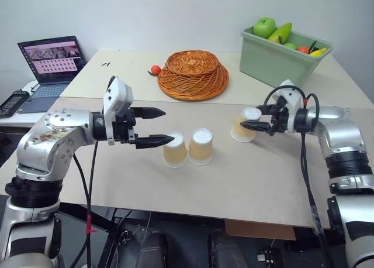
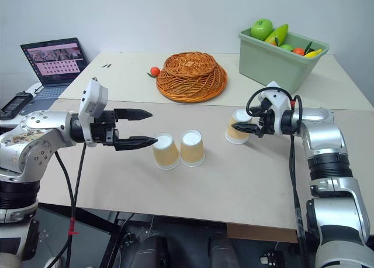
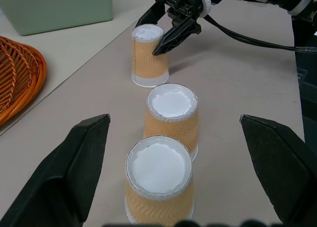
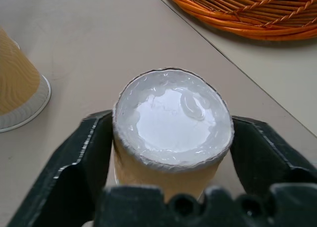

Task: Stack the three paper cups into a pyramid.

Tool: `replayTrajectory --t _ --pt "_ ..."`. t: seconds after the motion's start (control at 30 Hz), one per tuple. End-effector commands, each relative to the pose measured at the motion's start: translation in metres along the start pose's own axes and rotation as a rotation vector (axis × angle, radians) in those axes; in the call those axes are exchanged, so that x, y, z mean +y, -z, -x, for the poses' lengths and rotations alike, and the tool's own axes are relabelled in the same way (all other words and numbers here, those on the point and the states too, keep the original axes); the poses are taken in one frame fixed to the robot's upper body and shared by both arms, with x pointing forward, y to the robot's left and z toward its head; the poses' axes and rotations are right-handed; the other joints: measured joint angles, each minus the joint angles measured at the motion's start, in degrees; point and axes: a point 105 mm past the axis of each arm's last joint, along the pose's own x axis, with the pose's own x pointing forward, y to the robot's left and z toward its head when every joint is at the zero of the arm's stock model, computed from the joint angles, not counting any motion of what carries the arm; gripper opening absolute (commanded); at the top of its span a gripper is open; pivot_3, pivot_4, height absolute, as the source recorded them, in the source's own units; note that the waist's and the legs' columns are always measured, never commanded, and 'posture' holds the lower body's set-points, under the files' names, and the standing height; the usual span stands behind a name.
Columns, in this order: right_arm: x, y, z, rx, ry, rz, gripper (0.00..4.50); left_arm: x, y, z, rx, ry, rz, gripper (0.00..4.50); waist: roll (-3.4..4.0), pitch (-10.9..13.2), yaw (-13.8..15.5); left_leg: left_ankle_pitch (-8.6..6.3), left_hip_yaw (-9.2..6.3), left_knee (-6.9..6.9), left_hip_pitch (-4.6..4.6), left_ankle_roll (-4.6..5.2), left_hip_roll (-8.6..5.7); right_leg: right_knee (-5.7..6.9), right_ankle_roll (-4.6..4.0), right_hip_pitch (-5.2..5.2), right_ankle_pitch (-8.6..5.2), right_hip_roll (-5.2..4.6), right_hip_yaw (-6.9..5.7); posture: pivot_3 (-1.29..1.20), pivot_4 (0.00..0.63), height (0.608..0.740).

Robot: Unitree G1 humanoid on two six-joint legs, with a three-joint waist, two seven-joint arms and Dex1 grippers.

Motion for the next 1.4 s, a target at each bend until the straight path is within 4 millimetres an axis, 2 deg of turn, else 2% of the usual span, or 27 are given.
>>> replayTrajectory --t 0.03,0.13,0.17,0.27,0.37,0.57,0.7,0.9,1.2,1.4 --pt "-0.005 -0.020 0.005 -0.055 0.018 0.049 2.76 -0.001 -0.008 0.004 -0.007 -0.010 -0.045 4.50 0.00 0.0 0.0 0.00 0.00 0.00 0.00 0.00 0.00 0.00 0.00 0.00 0.00 0.00 0.00 0.00 0.150 0.628" --pt "-0.003 -0.024 0.004 -0.059 0.013 0.066 2.76 -0.001 -0.007 0.004 -0.005 -0.011 -0.044 4.50 0.00 0.0 0.0 0.00 0.00 0.00 -0.01 0.00 0.00 0.01 0.00 0.00 0.00 0.00 -0.01 0.00 0.150 0.628" --pt "-0.002 -0.030 0.004 -0.075 0.011 0.077 2.76 -0.001 -0.006 0.004 -0.002 -0.013 -0.041 4.50 0.00 0.0 0.0 0.00 0.00 0.00 0.00 0.00 0.00 0.01 0.00 0.00 0.00 0.00 -0.01 0.00 0.150 0.628" --pt "0.002 -0.058 0.007 -0.130 -0.012 0.113 2.76 -0.002 0.003 0.004 0.016 -0.019 -0.032 4.50 0.03 0.0 -0.2 0.00 0.00 0.00 0.01 0.00 0.00 0.00 0.00 -0.01 0.00 -0.02 0.05 0.00 0.150 0.628" --pt "0.009 -0.103 0.012 -0.191 -0.066 0.132 2.76 -0.005 0.009 0.003 0.006 -0.021 -0.002 4.50 0.18 0.1 -0.3 0.00 -0.02 0.00 0.03 0.00 0.02 0.00 0.00 -0.04 0.00 -0.02 0.09 0.00 0.150 0.628" --pt "0.049 -0.159 0.007 -0.228 -0.304 0.128 2.76 -0.008 0.015 0.000 -0.002 -0.022 0.026 4.50 0.19 0.1 -0.1 0.00 -0.18 -0.05 0.06 0.00 0.06 -0.02 -0.01 -0.03 0.00 -0.01 -0.04 0.00 0.150 0.628" --pt "0.080 -0.180 -0.002 -0.219 -0.452 0.114 2.76 -0.009 0.015 -0.001 -0.004 -0.019 0.031 4.50 0.19 0.1 0.0 0.00 -0.19 -0.08 0.01 0.00 0.01 -0.02 -0.01 -0.03 0.00 -0.08 -0.03 0.00 0.150 0.628" --pt "0.103 -0.181 -0.013 -0.187 -0.544 0.099 2.76 -0.012 0.015 -0.002 -0.009 -0.010 0.034 4.50 0.19 0.1 0.1 0.00 -0.25 -0.13 0.00 0.00 -0.02 -0.01 -0.01 0.04 0.00 -0.12 -0.06 0.00 0.150 0.628" --pt "0.110 -0.157 -0.034 -0.126 -0.547 0.089 2.76 -0.012 0.014 -0.002 -0.010 -0.013 0.033 4.50 0.19 0.1 0.0 0.00 -0.28 -0.14 0.01 -0.01 -0.03 -0.01 -0.01 0.05 0.00 -0.12 -0.06 0.00 0.150 0.628" --pt "0.114 -0.148 -0.040 -0.106 -0.558 0.101 2.76 -0.013 0.012 -0.004 -0.015 -0.011 0.028 4.50 0.19 0.1 -0.1 0.00 -0.31 -0.15 0.01 -0.01 -0.03 0.00 -0.01 0.04 0.00 -0.10 -0.06 0.00 0.150 0.628"
